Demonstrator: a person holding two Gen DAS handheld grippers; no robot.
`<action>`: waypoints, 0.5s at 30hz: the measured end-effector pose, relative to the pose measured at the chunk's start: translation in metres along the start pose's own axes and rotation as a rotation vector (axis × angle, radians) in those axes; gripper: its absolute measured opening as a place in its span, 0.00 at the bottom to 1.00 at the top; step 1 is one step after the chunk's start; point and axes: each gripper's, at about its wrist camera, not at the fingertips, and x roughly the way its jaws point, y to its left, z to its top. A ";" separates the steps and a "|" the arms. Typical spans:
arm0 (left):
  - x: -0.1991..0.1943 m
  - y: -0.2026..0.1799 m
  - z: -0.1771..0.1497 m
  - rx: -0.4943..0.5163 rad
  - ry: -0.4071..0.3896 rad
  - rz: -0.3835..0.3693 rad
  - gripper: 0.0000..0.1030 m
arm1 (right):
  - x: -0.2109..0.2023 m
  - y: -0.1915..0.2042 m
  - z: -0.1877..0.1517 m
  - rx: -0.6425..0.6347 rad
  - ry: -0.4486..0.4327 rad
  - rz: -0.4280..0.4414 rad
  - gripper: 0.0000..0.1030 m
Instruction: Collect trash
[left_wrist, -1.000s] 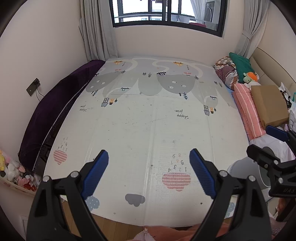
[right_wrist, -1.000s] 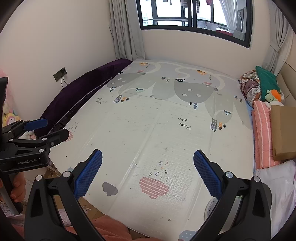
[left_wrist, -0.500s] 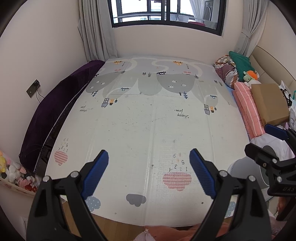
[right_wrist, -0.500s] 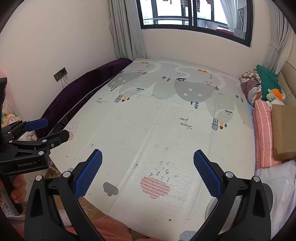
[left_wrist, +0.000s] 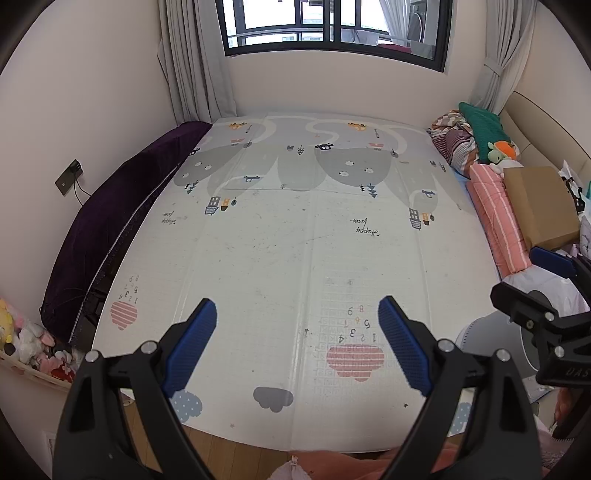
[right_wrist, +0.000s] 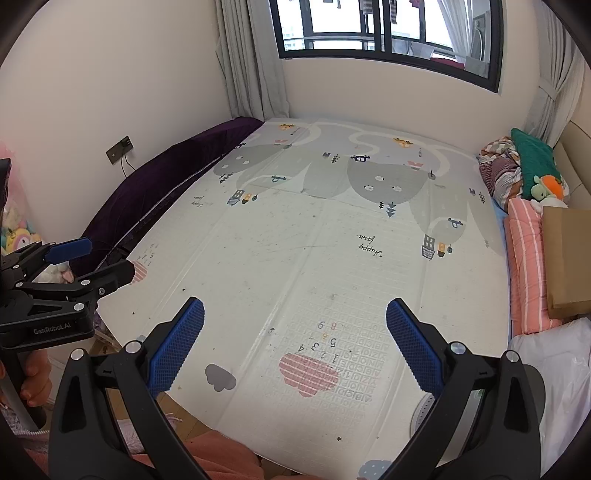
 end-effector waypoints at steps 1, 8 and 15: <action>0.000 -0.001 0.000 0.002 -0.001 0.002 0.86 | 0.000 0.000 0.001 0.001 0.000 0.000 0.93; -0.002 -0.006 0.001 0.010 -0.006 0.013 0.86 | 0.000 -0.001 0.000 0.003 0.000 0.000 0.93; -0.007 -0.008 0.002 0.019 -0.031 0.024 0.86 | 0.001 -0.003 0.000 0.002 0.001 0.001 0.93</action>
